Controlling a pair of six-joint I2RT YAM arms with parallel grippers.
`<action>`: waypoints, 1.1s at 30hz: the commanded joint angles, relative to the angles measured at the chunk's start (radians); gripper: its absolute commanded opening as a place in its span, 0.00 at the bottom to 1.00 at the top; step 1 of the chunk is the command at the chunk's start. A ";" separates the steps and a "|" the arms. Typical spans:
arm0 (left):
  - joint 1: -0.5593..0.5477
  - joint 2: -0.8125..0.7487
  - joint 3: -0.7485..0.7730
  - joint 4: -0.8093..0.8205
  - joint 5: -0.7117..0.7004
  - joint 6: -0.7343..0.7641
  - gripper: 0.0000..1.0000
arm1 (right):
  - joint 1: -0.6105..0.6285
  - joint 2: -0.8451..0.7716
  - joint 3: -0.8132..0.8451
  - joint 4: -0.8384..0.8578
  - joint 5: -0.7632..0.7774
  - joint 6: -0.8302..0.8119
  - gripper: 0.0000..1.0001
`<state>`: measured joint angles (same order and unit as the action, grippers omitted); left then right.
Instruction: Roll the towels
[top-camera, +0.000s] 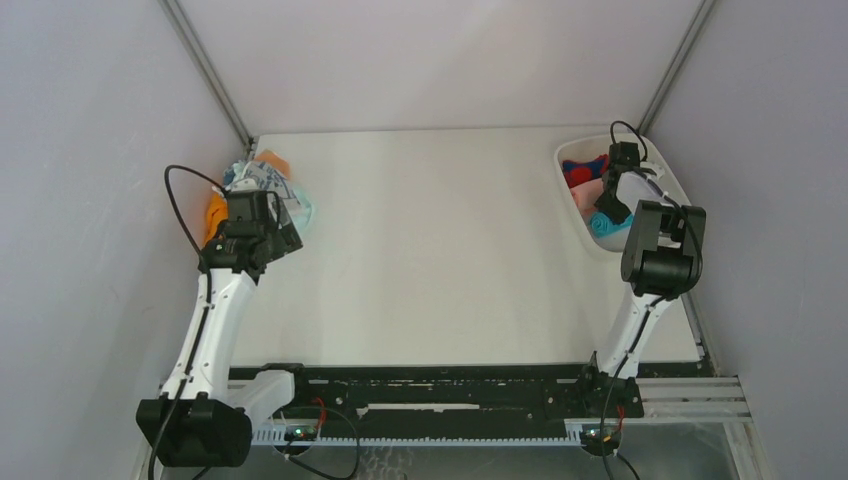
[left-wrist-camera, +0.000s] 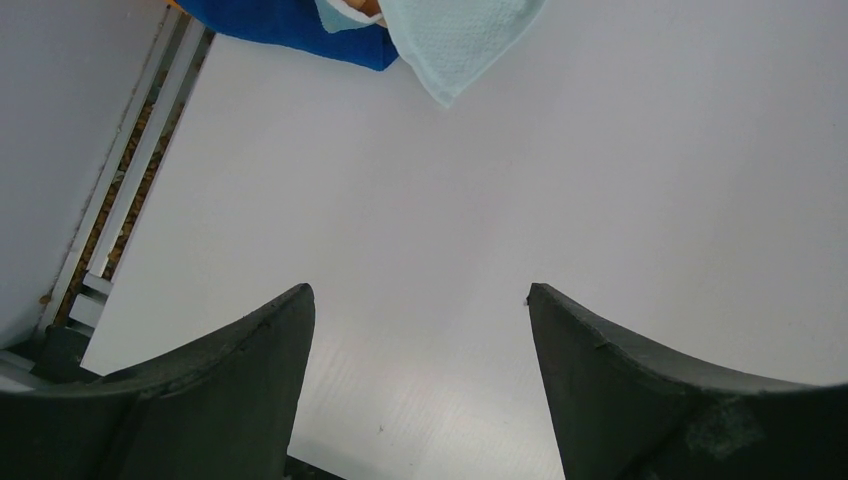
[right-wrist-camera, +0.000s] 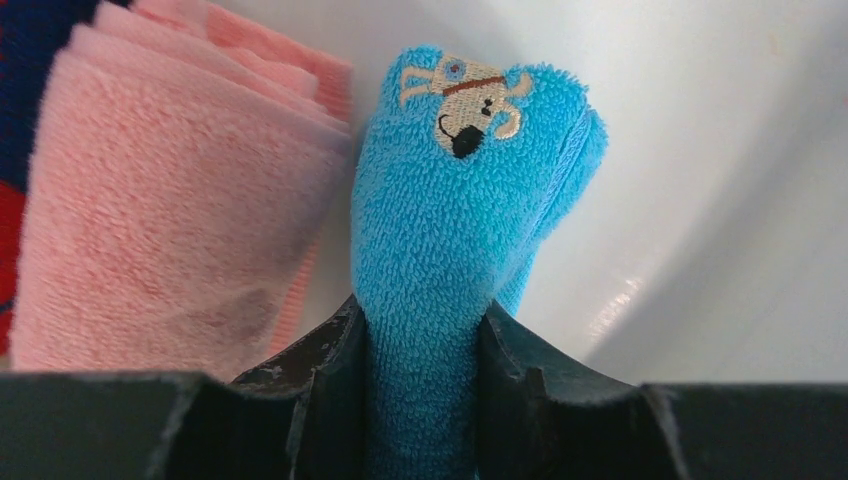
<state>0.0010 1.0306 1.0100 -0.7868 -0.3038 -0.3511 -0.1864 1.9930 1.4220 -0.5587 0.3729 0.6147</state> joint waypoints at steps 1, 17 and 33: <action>0.017 0.007 -0.014 0.029 -0.019 0.014 0.83 | 0.013 0.031 0.056 0.040 -0.093 0.042 0.21; 0.021 0.005 -0.017 0.031 -0.020 0.011 0.83 | 0.079 -0.015 0.012 0.018 -0.043 0.113 0.27; 0.021 0.007 -0.019 0.032 -0.015 0.009 0.83 | 0.067 -0.063 -0.013 0.026 -0.124 0.130 0.43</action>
<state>0.0135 1.0431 1.0100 -0.7864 -0.3107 -0.3515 -0.1284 2.0056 1.4284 -0.5423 0.2962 0.7177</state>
